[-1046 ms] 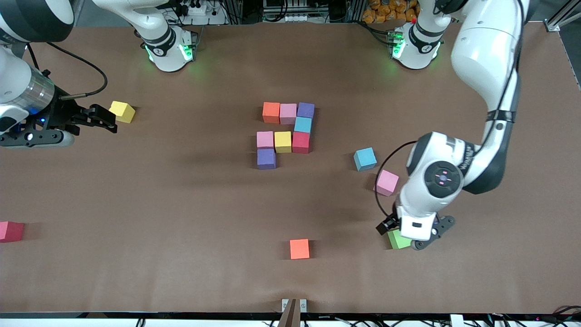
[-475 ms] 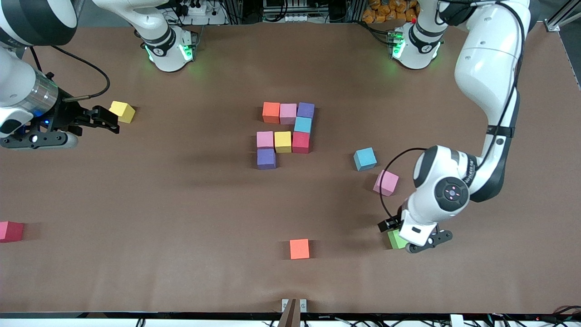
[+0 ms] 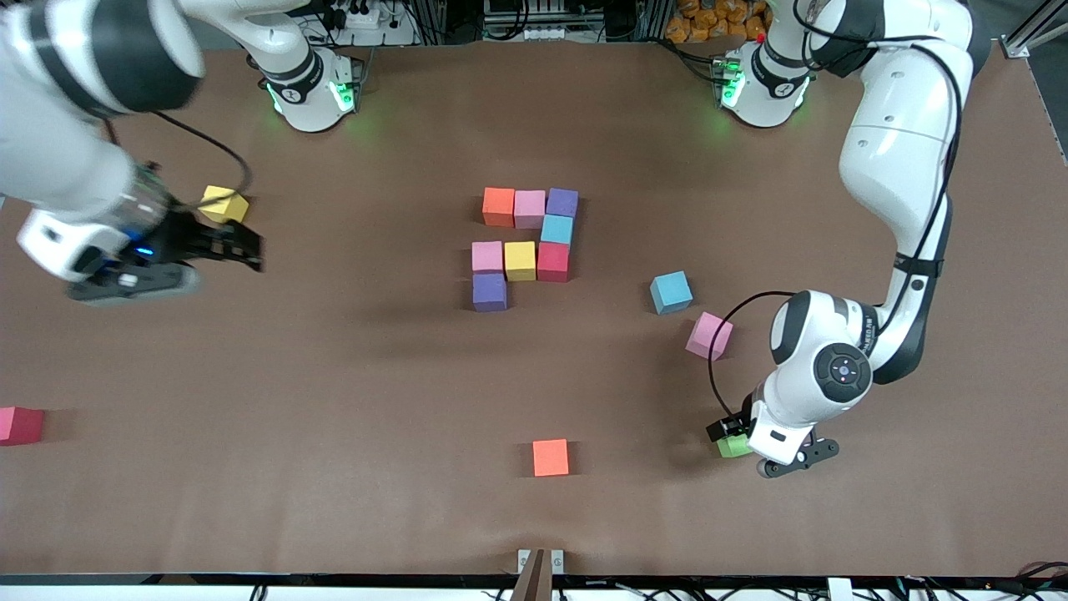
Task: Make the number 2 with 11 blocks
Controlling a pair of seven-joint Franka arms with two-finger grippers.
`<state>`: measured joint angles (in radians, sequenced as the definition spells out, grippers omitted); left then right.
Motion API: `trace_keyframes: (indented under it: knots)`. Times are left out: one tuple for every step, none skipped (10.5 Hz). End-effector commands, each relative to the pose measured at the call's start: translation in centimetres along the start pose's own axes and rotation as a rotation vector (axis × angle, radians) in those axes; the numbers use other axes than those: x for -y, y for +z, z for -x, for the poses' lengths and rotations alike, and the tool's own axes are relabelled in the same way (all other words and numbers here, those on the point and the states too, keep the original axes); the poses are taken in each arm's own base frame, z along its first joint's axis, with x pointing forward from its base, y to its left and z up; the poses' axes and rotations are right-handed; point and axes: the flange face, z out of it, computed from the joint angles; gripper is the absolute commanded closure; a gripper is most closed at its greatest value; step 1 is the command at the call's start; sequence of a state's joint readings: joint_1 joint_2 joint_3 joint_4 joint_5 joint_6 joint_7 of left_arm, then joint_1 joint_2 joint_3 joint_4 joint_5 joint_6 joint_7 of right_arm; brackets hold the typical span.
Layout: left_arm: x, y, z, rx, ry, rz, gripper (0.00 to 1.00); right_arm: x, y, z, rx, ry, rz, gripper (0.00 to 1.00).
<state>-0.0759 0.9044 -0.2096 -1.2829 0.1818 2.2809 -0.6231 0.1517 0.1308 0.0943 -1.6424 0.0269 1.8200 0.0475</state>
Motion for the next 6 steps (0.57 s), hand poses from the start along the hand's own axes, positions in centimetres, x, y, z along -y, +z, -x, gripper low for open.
trace_keyframes:
  knots:
    - [0.1,0.7,-0.5,-0.022,-0.012,0.014,0.0,4.5,3.3,-2.6,-0.078,-0.067,-0.015,0.0]
    - [0.2,1.5,-0.6,-0.037,-0.012,0.025,0.0,6.5,4.9,-3.6,-0.116,-0.093,-0.027,0.0]
    - [0.3,1.7,-0.7,-0.044,-0.012,0.028,0.0,8.5,6.8,-4.4,-0.144,-0.116,-0.039,0.0]
    - [0.3,1.8,-0.7,-0.044,-0.013,0.029,0.0,10.4,8.3,-5.0,-0.18,-0.135,-0.046,0.0]
    - [0.4,2.1,-0.6,-0.039,-0.023,0.028,0.19,12.5,10.5,-5.8,-0.224,-0.158,-0.059,0.0]
    - [0.6,2.0,-0.7,-0.036,-0.056,0.029,0.97,13.9,12.3,-7.1,-0.293,-0.17,-0.077,0.0]
